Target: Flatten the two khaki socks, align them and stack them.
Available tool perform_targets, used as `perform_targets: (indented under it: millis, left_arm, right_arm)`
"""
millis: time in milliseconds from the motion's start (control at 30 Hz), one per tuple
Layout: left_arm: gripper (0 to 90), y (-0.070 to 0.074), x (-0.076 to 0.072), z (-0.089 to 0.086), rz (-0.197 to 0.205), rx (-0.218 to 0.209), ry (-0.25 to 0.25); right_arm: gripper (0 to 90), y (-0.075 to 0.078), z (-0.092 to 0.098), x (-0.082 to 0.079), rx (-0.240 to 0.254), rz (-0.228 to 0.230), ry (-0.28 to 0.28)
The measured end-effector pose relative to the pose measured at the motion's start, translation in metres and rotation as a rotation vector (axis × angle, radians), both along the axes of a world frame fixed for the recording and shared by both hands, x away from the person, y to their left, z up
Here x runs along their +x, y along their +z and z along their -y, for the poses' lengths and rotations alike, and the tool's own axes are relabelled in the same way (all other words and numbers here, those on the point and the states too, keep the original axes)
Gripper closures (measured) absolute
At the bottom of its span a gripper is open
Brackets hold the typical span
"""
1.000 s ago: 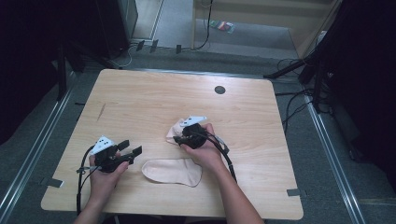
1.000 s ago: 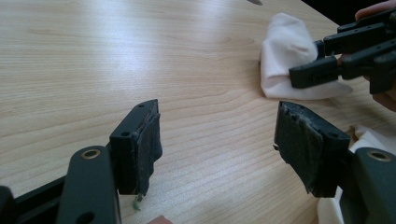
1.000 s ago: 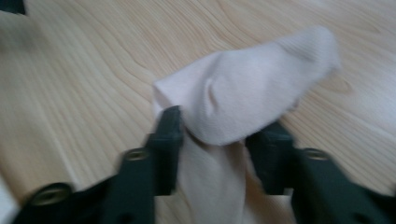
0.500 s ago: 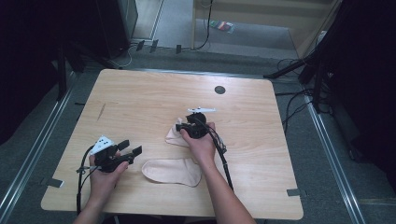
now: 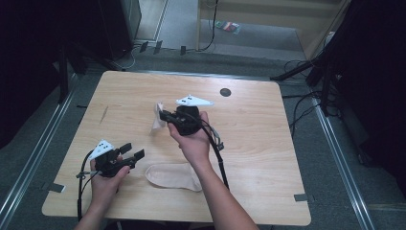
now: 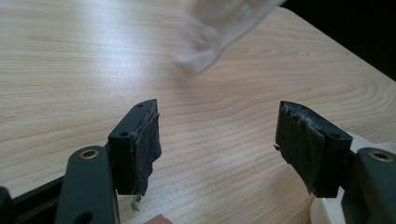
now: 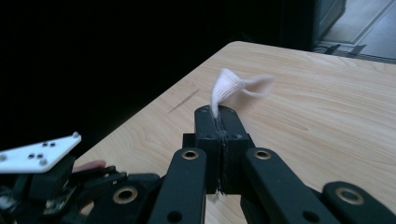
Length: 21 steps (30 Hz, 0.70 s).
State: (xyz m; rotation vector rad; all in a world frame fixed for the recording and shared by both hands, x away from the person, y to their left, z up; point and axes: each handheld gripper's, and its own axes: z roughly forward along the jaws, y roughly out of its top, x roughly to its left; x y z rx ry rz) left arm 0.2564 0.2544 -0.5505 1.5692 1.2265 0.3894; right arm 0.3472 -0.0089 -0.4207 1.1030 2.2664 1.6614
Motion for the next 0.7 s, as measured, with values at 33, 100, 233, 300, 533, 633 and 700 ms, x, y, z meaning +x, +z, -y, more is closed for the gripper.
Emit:
perform_targets:
  millis: [33,100,233,300,533,633,700]
  left_arm:
    - [31.5,0.000,0.000,-0.001,0.001,-0.002,-0.004]
    - [31.5,0.000,0.000,0.000,-0.002,-0.002,-0.001]
    - [31.5,0.000,0.001,0.002,-0.009,0.009,-0.006]
    - [31.5,-0.001,0.001,0.002,-0.012,0.013,-0.003]
    - [32.9,-0.001,0.004,0.003,-0.029,0.016,-0.008]
    - [33.4,-0.001,0.004,0.004,-0.029,0.029,-0.008]
    - [34.3,-0.001,0.004,0.005,-0.035,0.031,-0.005]
  right_arm:
    - [87.5,-0.004,0.007,0.002,-0.013,-0.016,0.005]
    - [85.9,-0.023,0.026,0.011,-0.040,-0.086,-0.012]
    - [85.9,-0.075,0.067,0.029,-0.139,-0.205,-0.147]
    - [85.8,-0.097,0.084,0.033,-0.155,-0.249,-0.208]
    - [77.4,-0.120,0.111,0.023,-0.178,-0.257,-0.296]
    - [71.5,-0.111,0.106,0.013,-0.141,-0.182,-0.257]
    - [67.4,-0.105,0.096,0.008,-0.162,-0.140,-0.228]
